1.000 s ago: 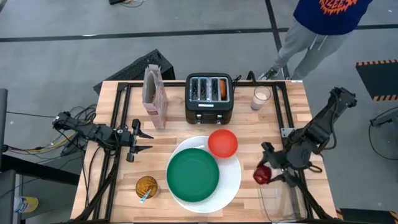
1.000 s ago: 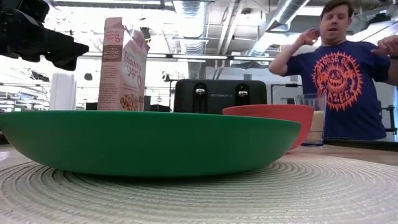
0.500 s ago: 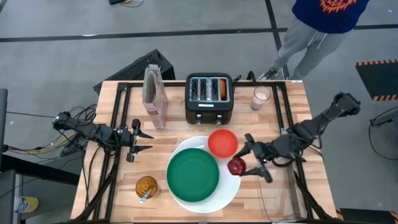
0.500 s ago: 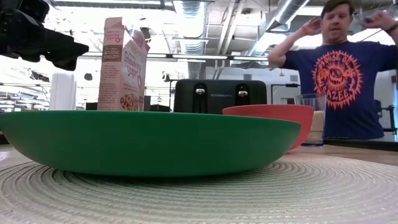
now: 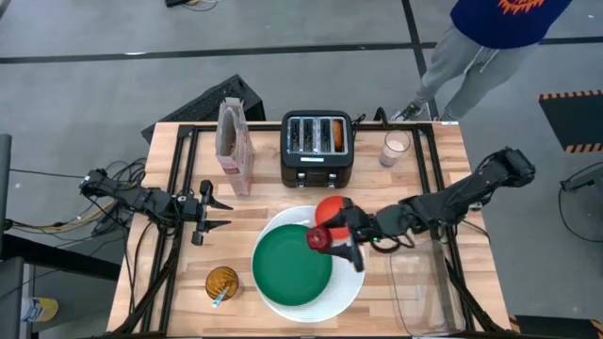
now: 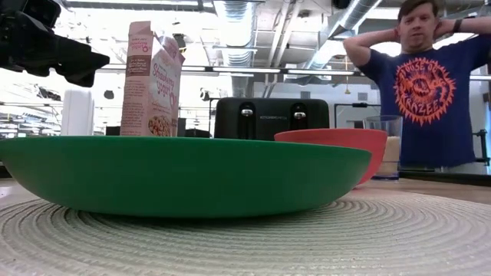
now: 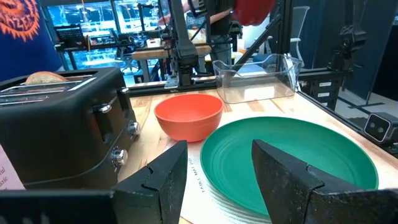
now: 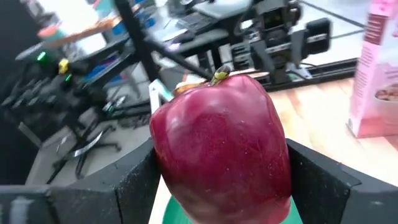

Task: Arrange a breakfast setting
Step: Put the red apple on the green plate from the transparent bin

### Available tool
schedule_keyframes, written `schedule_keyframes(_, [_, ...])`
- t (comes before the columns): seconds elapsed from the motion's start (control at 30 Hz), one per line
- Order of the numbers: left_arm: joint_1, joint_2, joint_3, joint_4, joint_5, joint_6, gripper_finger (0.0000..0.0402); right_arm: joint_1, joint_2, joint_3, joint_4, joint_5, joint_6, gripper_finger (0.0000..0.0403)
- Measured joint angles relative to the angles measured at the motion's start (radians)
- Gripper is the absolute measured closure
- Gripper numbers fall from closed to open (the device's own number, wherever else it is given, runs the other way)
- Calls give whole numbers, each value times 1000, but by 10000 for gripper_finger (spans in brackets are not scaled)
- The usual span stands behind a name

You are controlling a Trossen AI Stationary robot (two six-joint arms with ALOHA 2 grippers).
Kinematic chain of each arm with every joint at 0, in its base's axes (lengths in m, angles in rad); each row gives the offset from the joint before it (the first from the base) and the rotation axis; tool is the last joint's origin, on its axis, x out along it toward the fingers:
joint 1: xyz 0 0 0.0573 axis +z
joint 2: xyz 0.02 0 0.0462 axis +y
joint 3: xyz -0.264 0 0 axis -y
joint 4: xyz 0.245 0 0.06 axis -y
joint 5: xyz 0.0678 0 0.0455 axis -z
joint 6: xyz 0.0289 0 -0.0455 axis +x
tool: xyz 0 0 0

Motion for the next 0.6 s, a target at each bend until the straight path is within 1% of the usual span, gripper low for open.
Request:
schedule_keyframes(0.2, [0,0,0,0,0,0,231,-32,114,0,50,11,116,86])
schedule_keyframes(0.4, [0,0,0,0,0,0,231,-34,223,0,111,25,252,85])
schedule_keyframes(0.6, [0,0,0,0,0,0,231,-34,273,0,111,26,345,84])
